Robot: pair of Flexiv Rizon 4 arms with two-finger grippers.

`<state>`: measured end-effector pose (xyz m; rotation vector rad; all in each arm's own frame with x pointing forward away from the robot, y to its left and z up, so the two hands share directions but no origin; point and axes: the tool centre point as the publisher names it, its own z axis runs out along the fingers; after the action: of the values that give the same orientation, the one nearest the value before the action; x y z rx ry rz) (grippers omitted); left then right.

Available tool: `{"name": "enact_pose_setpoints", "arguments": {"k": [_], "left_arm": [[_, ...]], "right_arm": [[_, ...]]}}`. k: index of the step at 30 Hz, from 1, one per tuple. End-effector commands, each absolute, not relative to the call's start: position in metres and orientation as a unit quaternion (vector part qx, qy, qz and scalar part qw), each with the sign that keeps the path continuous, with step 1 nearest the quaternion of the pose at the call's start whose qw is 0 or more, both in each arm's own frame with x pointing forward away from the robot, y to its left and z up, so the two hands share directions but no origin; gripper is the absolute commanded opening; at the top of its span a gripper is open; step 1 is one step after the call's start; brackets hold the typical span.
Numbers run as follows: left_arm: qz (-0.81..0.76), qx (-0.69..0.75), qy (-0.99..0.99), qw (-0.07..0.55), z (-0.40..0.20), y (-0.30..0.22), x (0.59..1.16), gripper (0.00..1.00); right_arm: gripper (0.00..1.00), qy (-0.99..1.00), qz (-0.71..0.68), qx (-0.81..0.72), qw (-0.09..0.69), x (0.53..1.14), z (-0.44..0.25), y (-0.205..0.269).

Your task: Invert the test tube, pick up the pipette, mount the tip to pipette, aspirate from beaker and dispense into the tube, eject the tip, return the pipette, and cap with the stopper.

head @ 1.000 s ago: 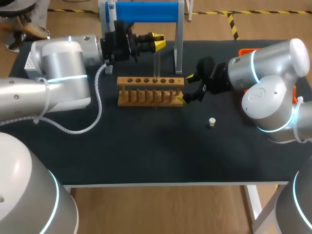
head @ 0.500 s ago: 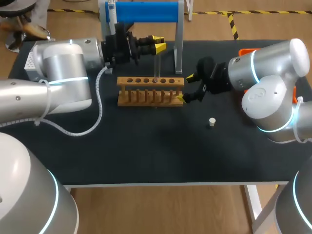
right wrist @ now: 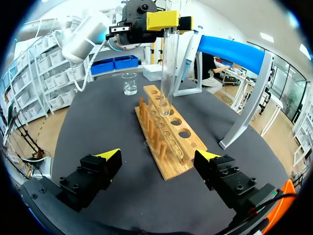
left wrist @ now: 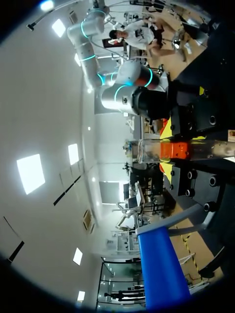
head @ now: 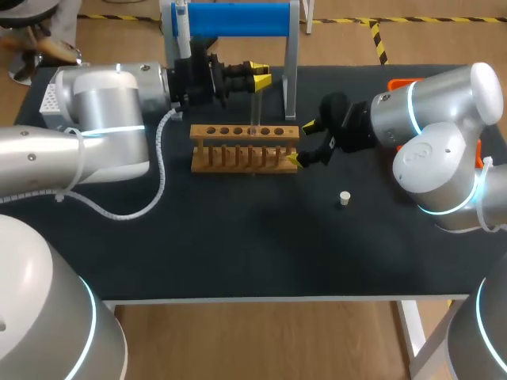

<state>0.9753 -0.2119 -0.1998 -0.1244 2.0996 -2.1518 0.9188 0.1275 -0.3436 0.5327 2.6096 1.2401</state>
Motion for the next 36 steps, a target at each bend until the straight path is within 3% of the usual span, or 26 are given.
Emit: {"name": "enact_pose_setpoints", "arguments": {"k": [1, 36], "left_arm": [[-0.713, -0.041, 0.698, 0.063, -0.203, -0.213, 0.977, 0.00], [-0.713, -0.041, 0.696, 0.073, -0.210, -0.210, 0.987, 0.00]], "right_arm": [[1.00, 0.884, 0.419, 0.180, 0.101, 0.919, -0.343, 0.127], [1.00, 0.884, 0.419, 0.180, 0.101, 0.919, -0.343, 0.127]]}}
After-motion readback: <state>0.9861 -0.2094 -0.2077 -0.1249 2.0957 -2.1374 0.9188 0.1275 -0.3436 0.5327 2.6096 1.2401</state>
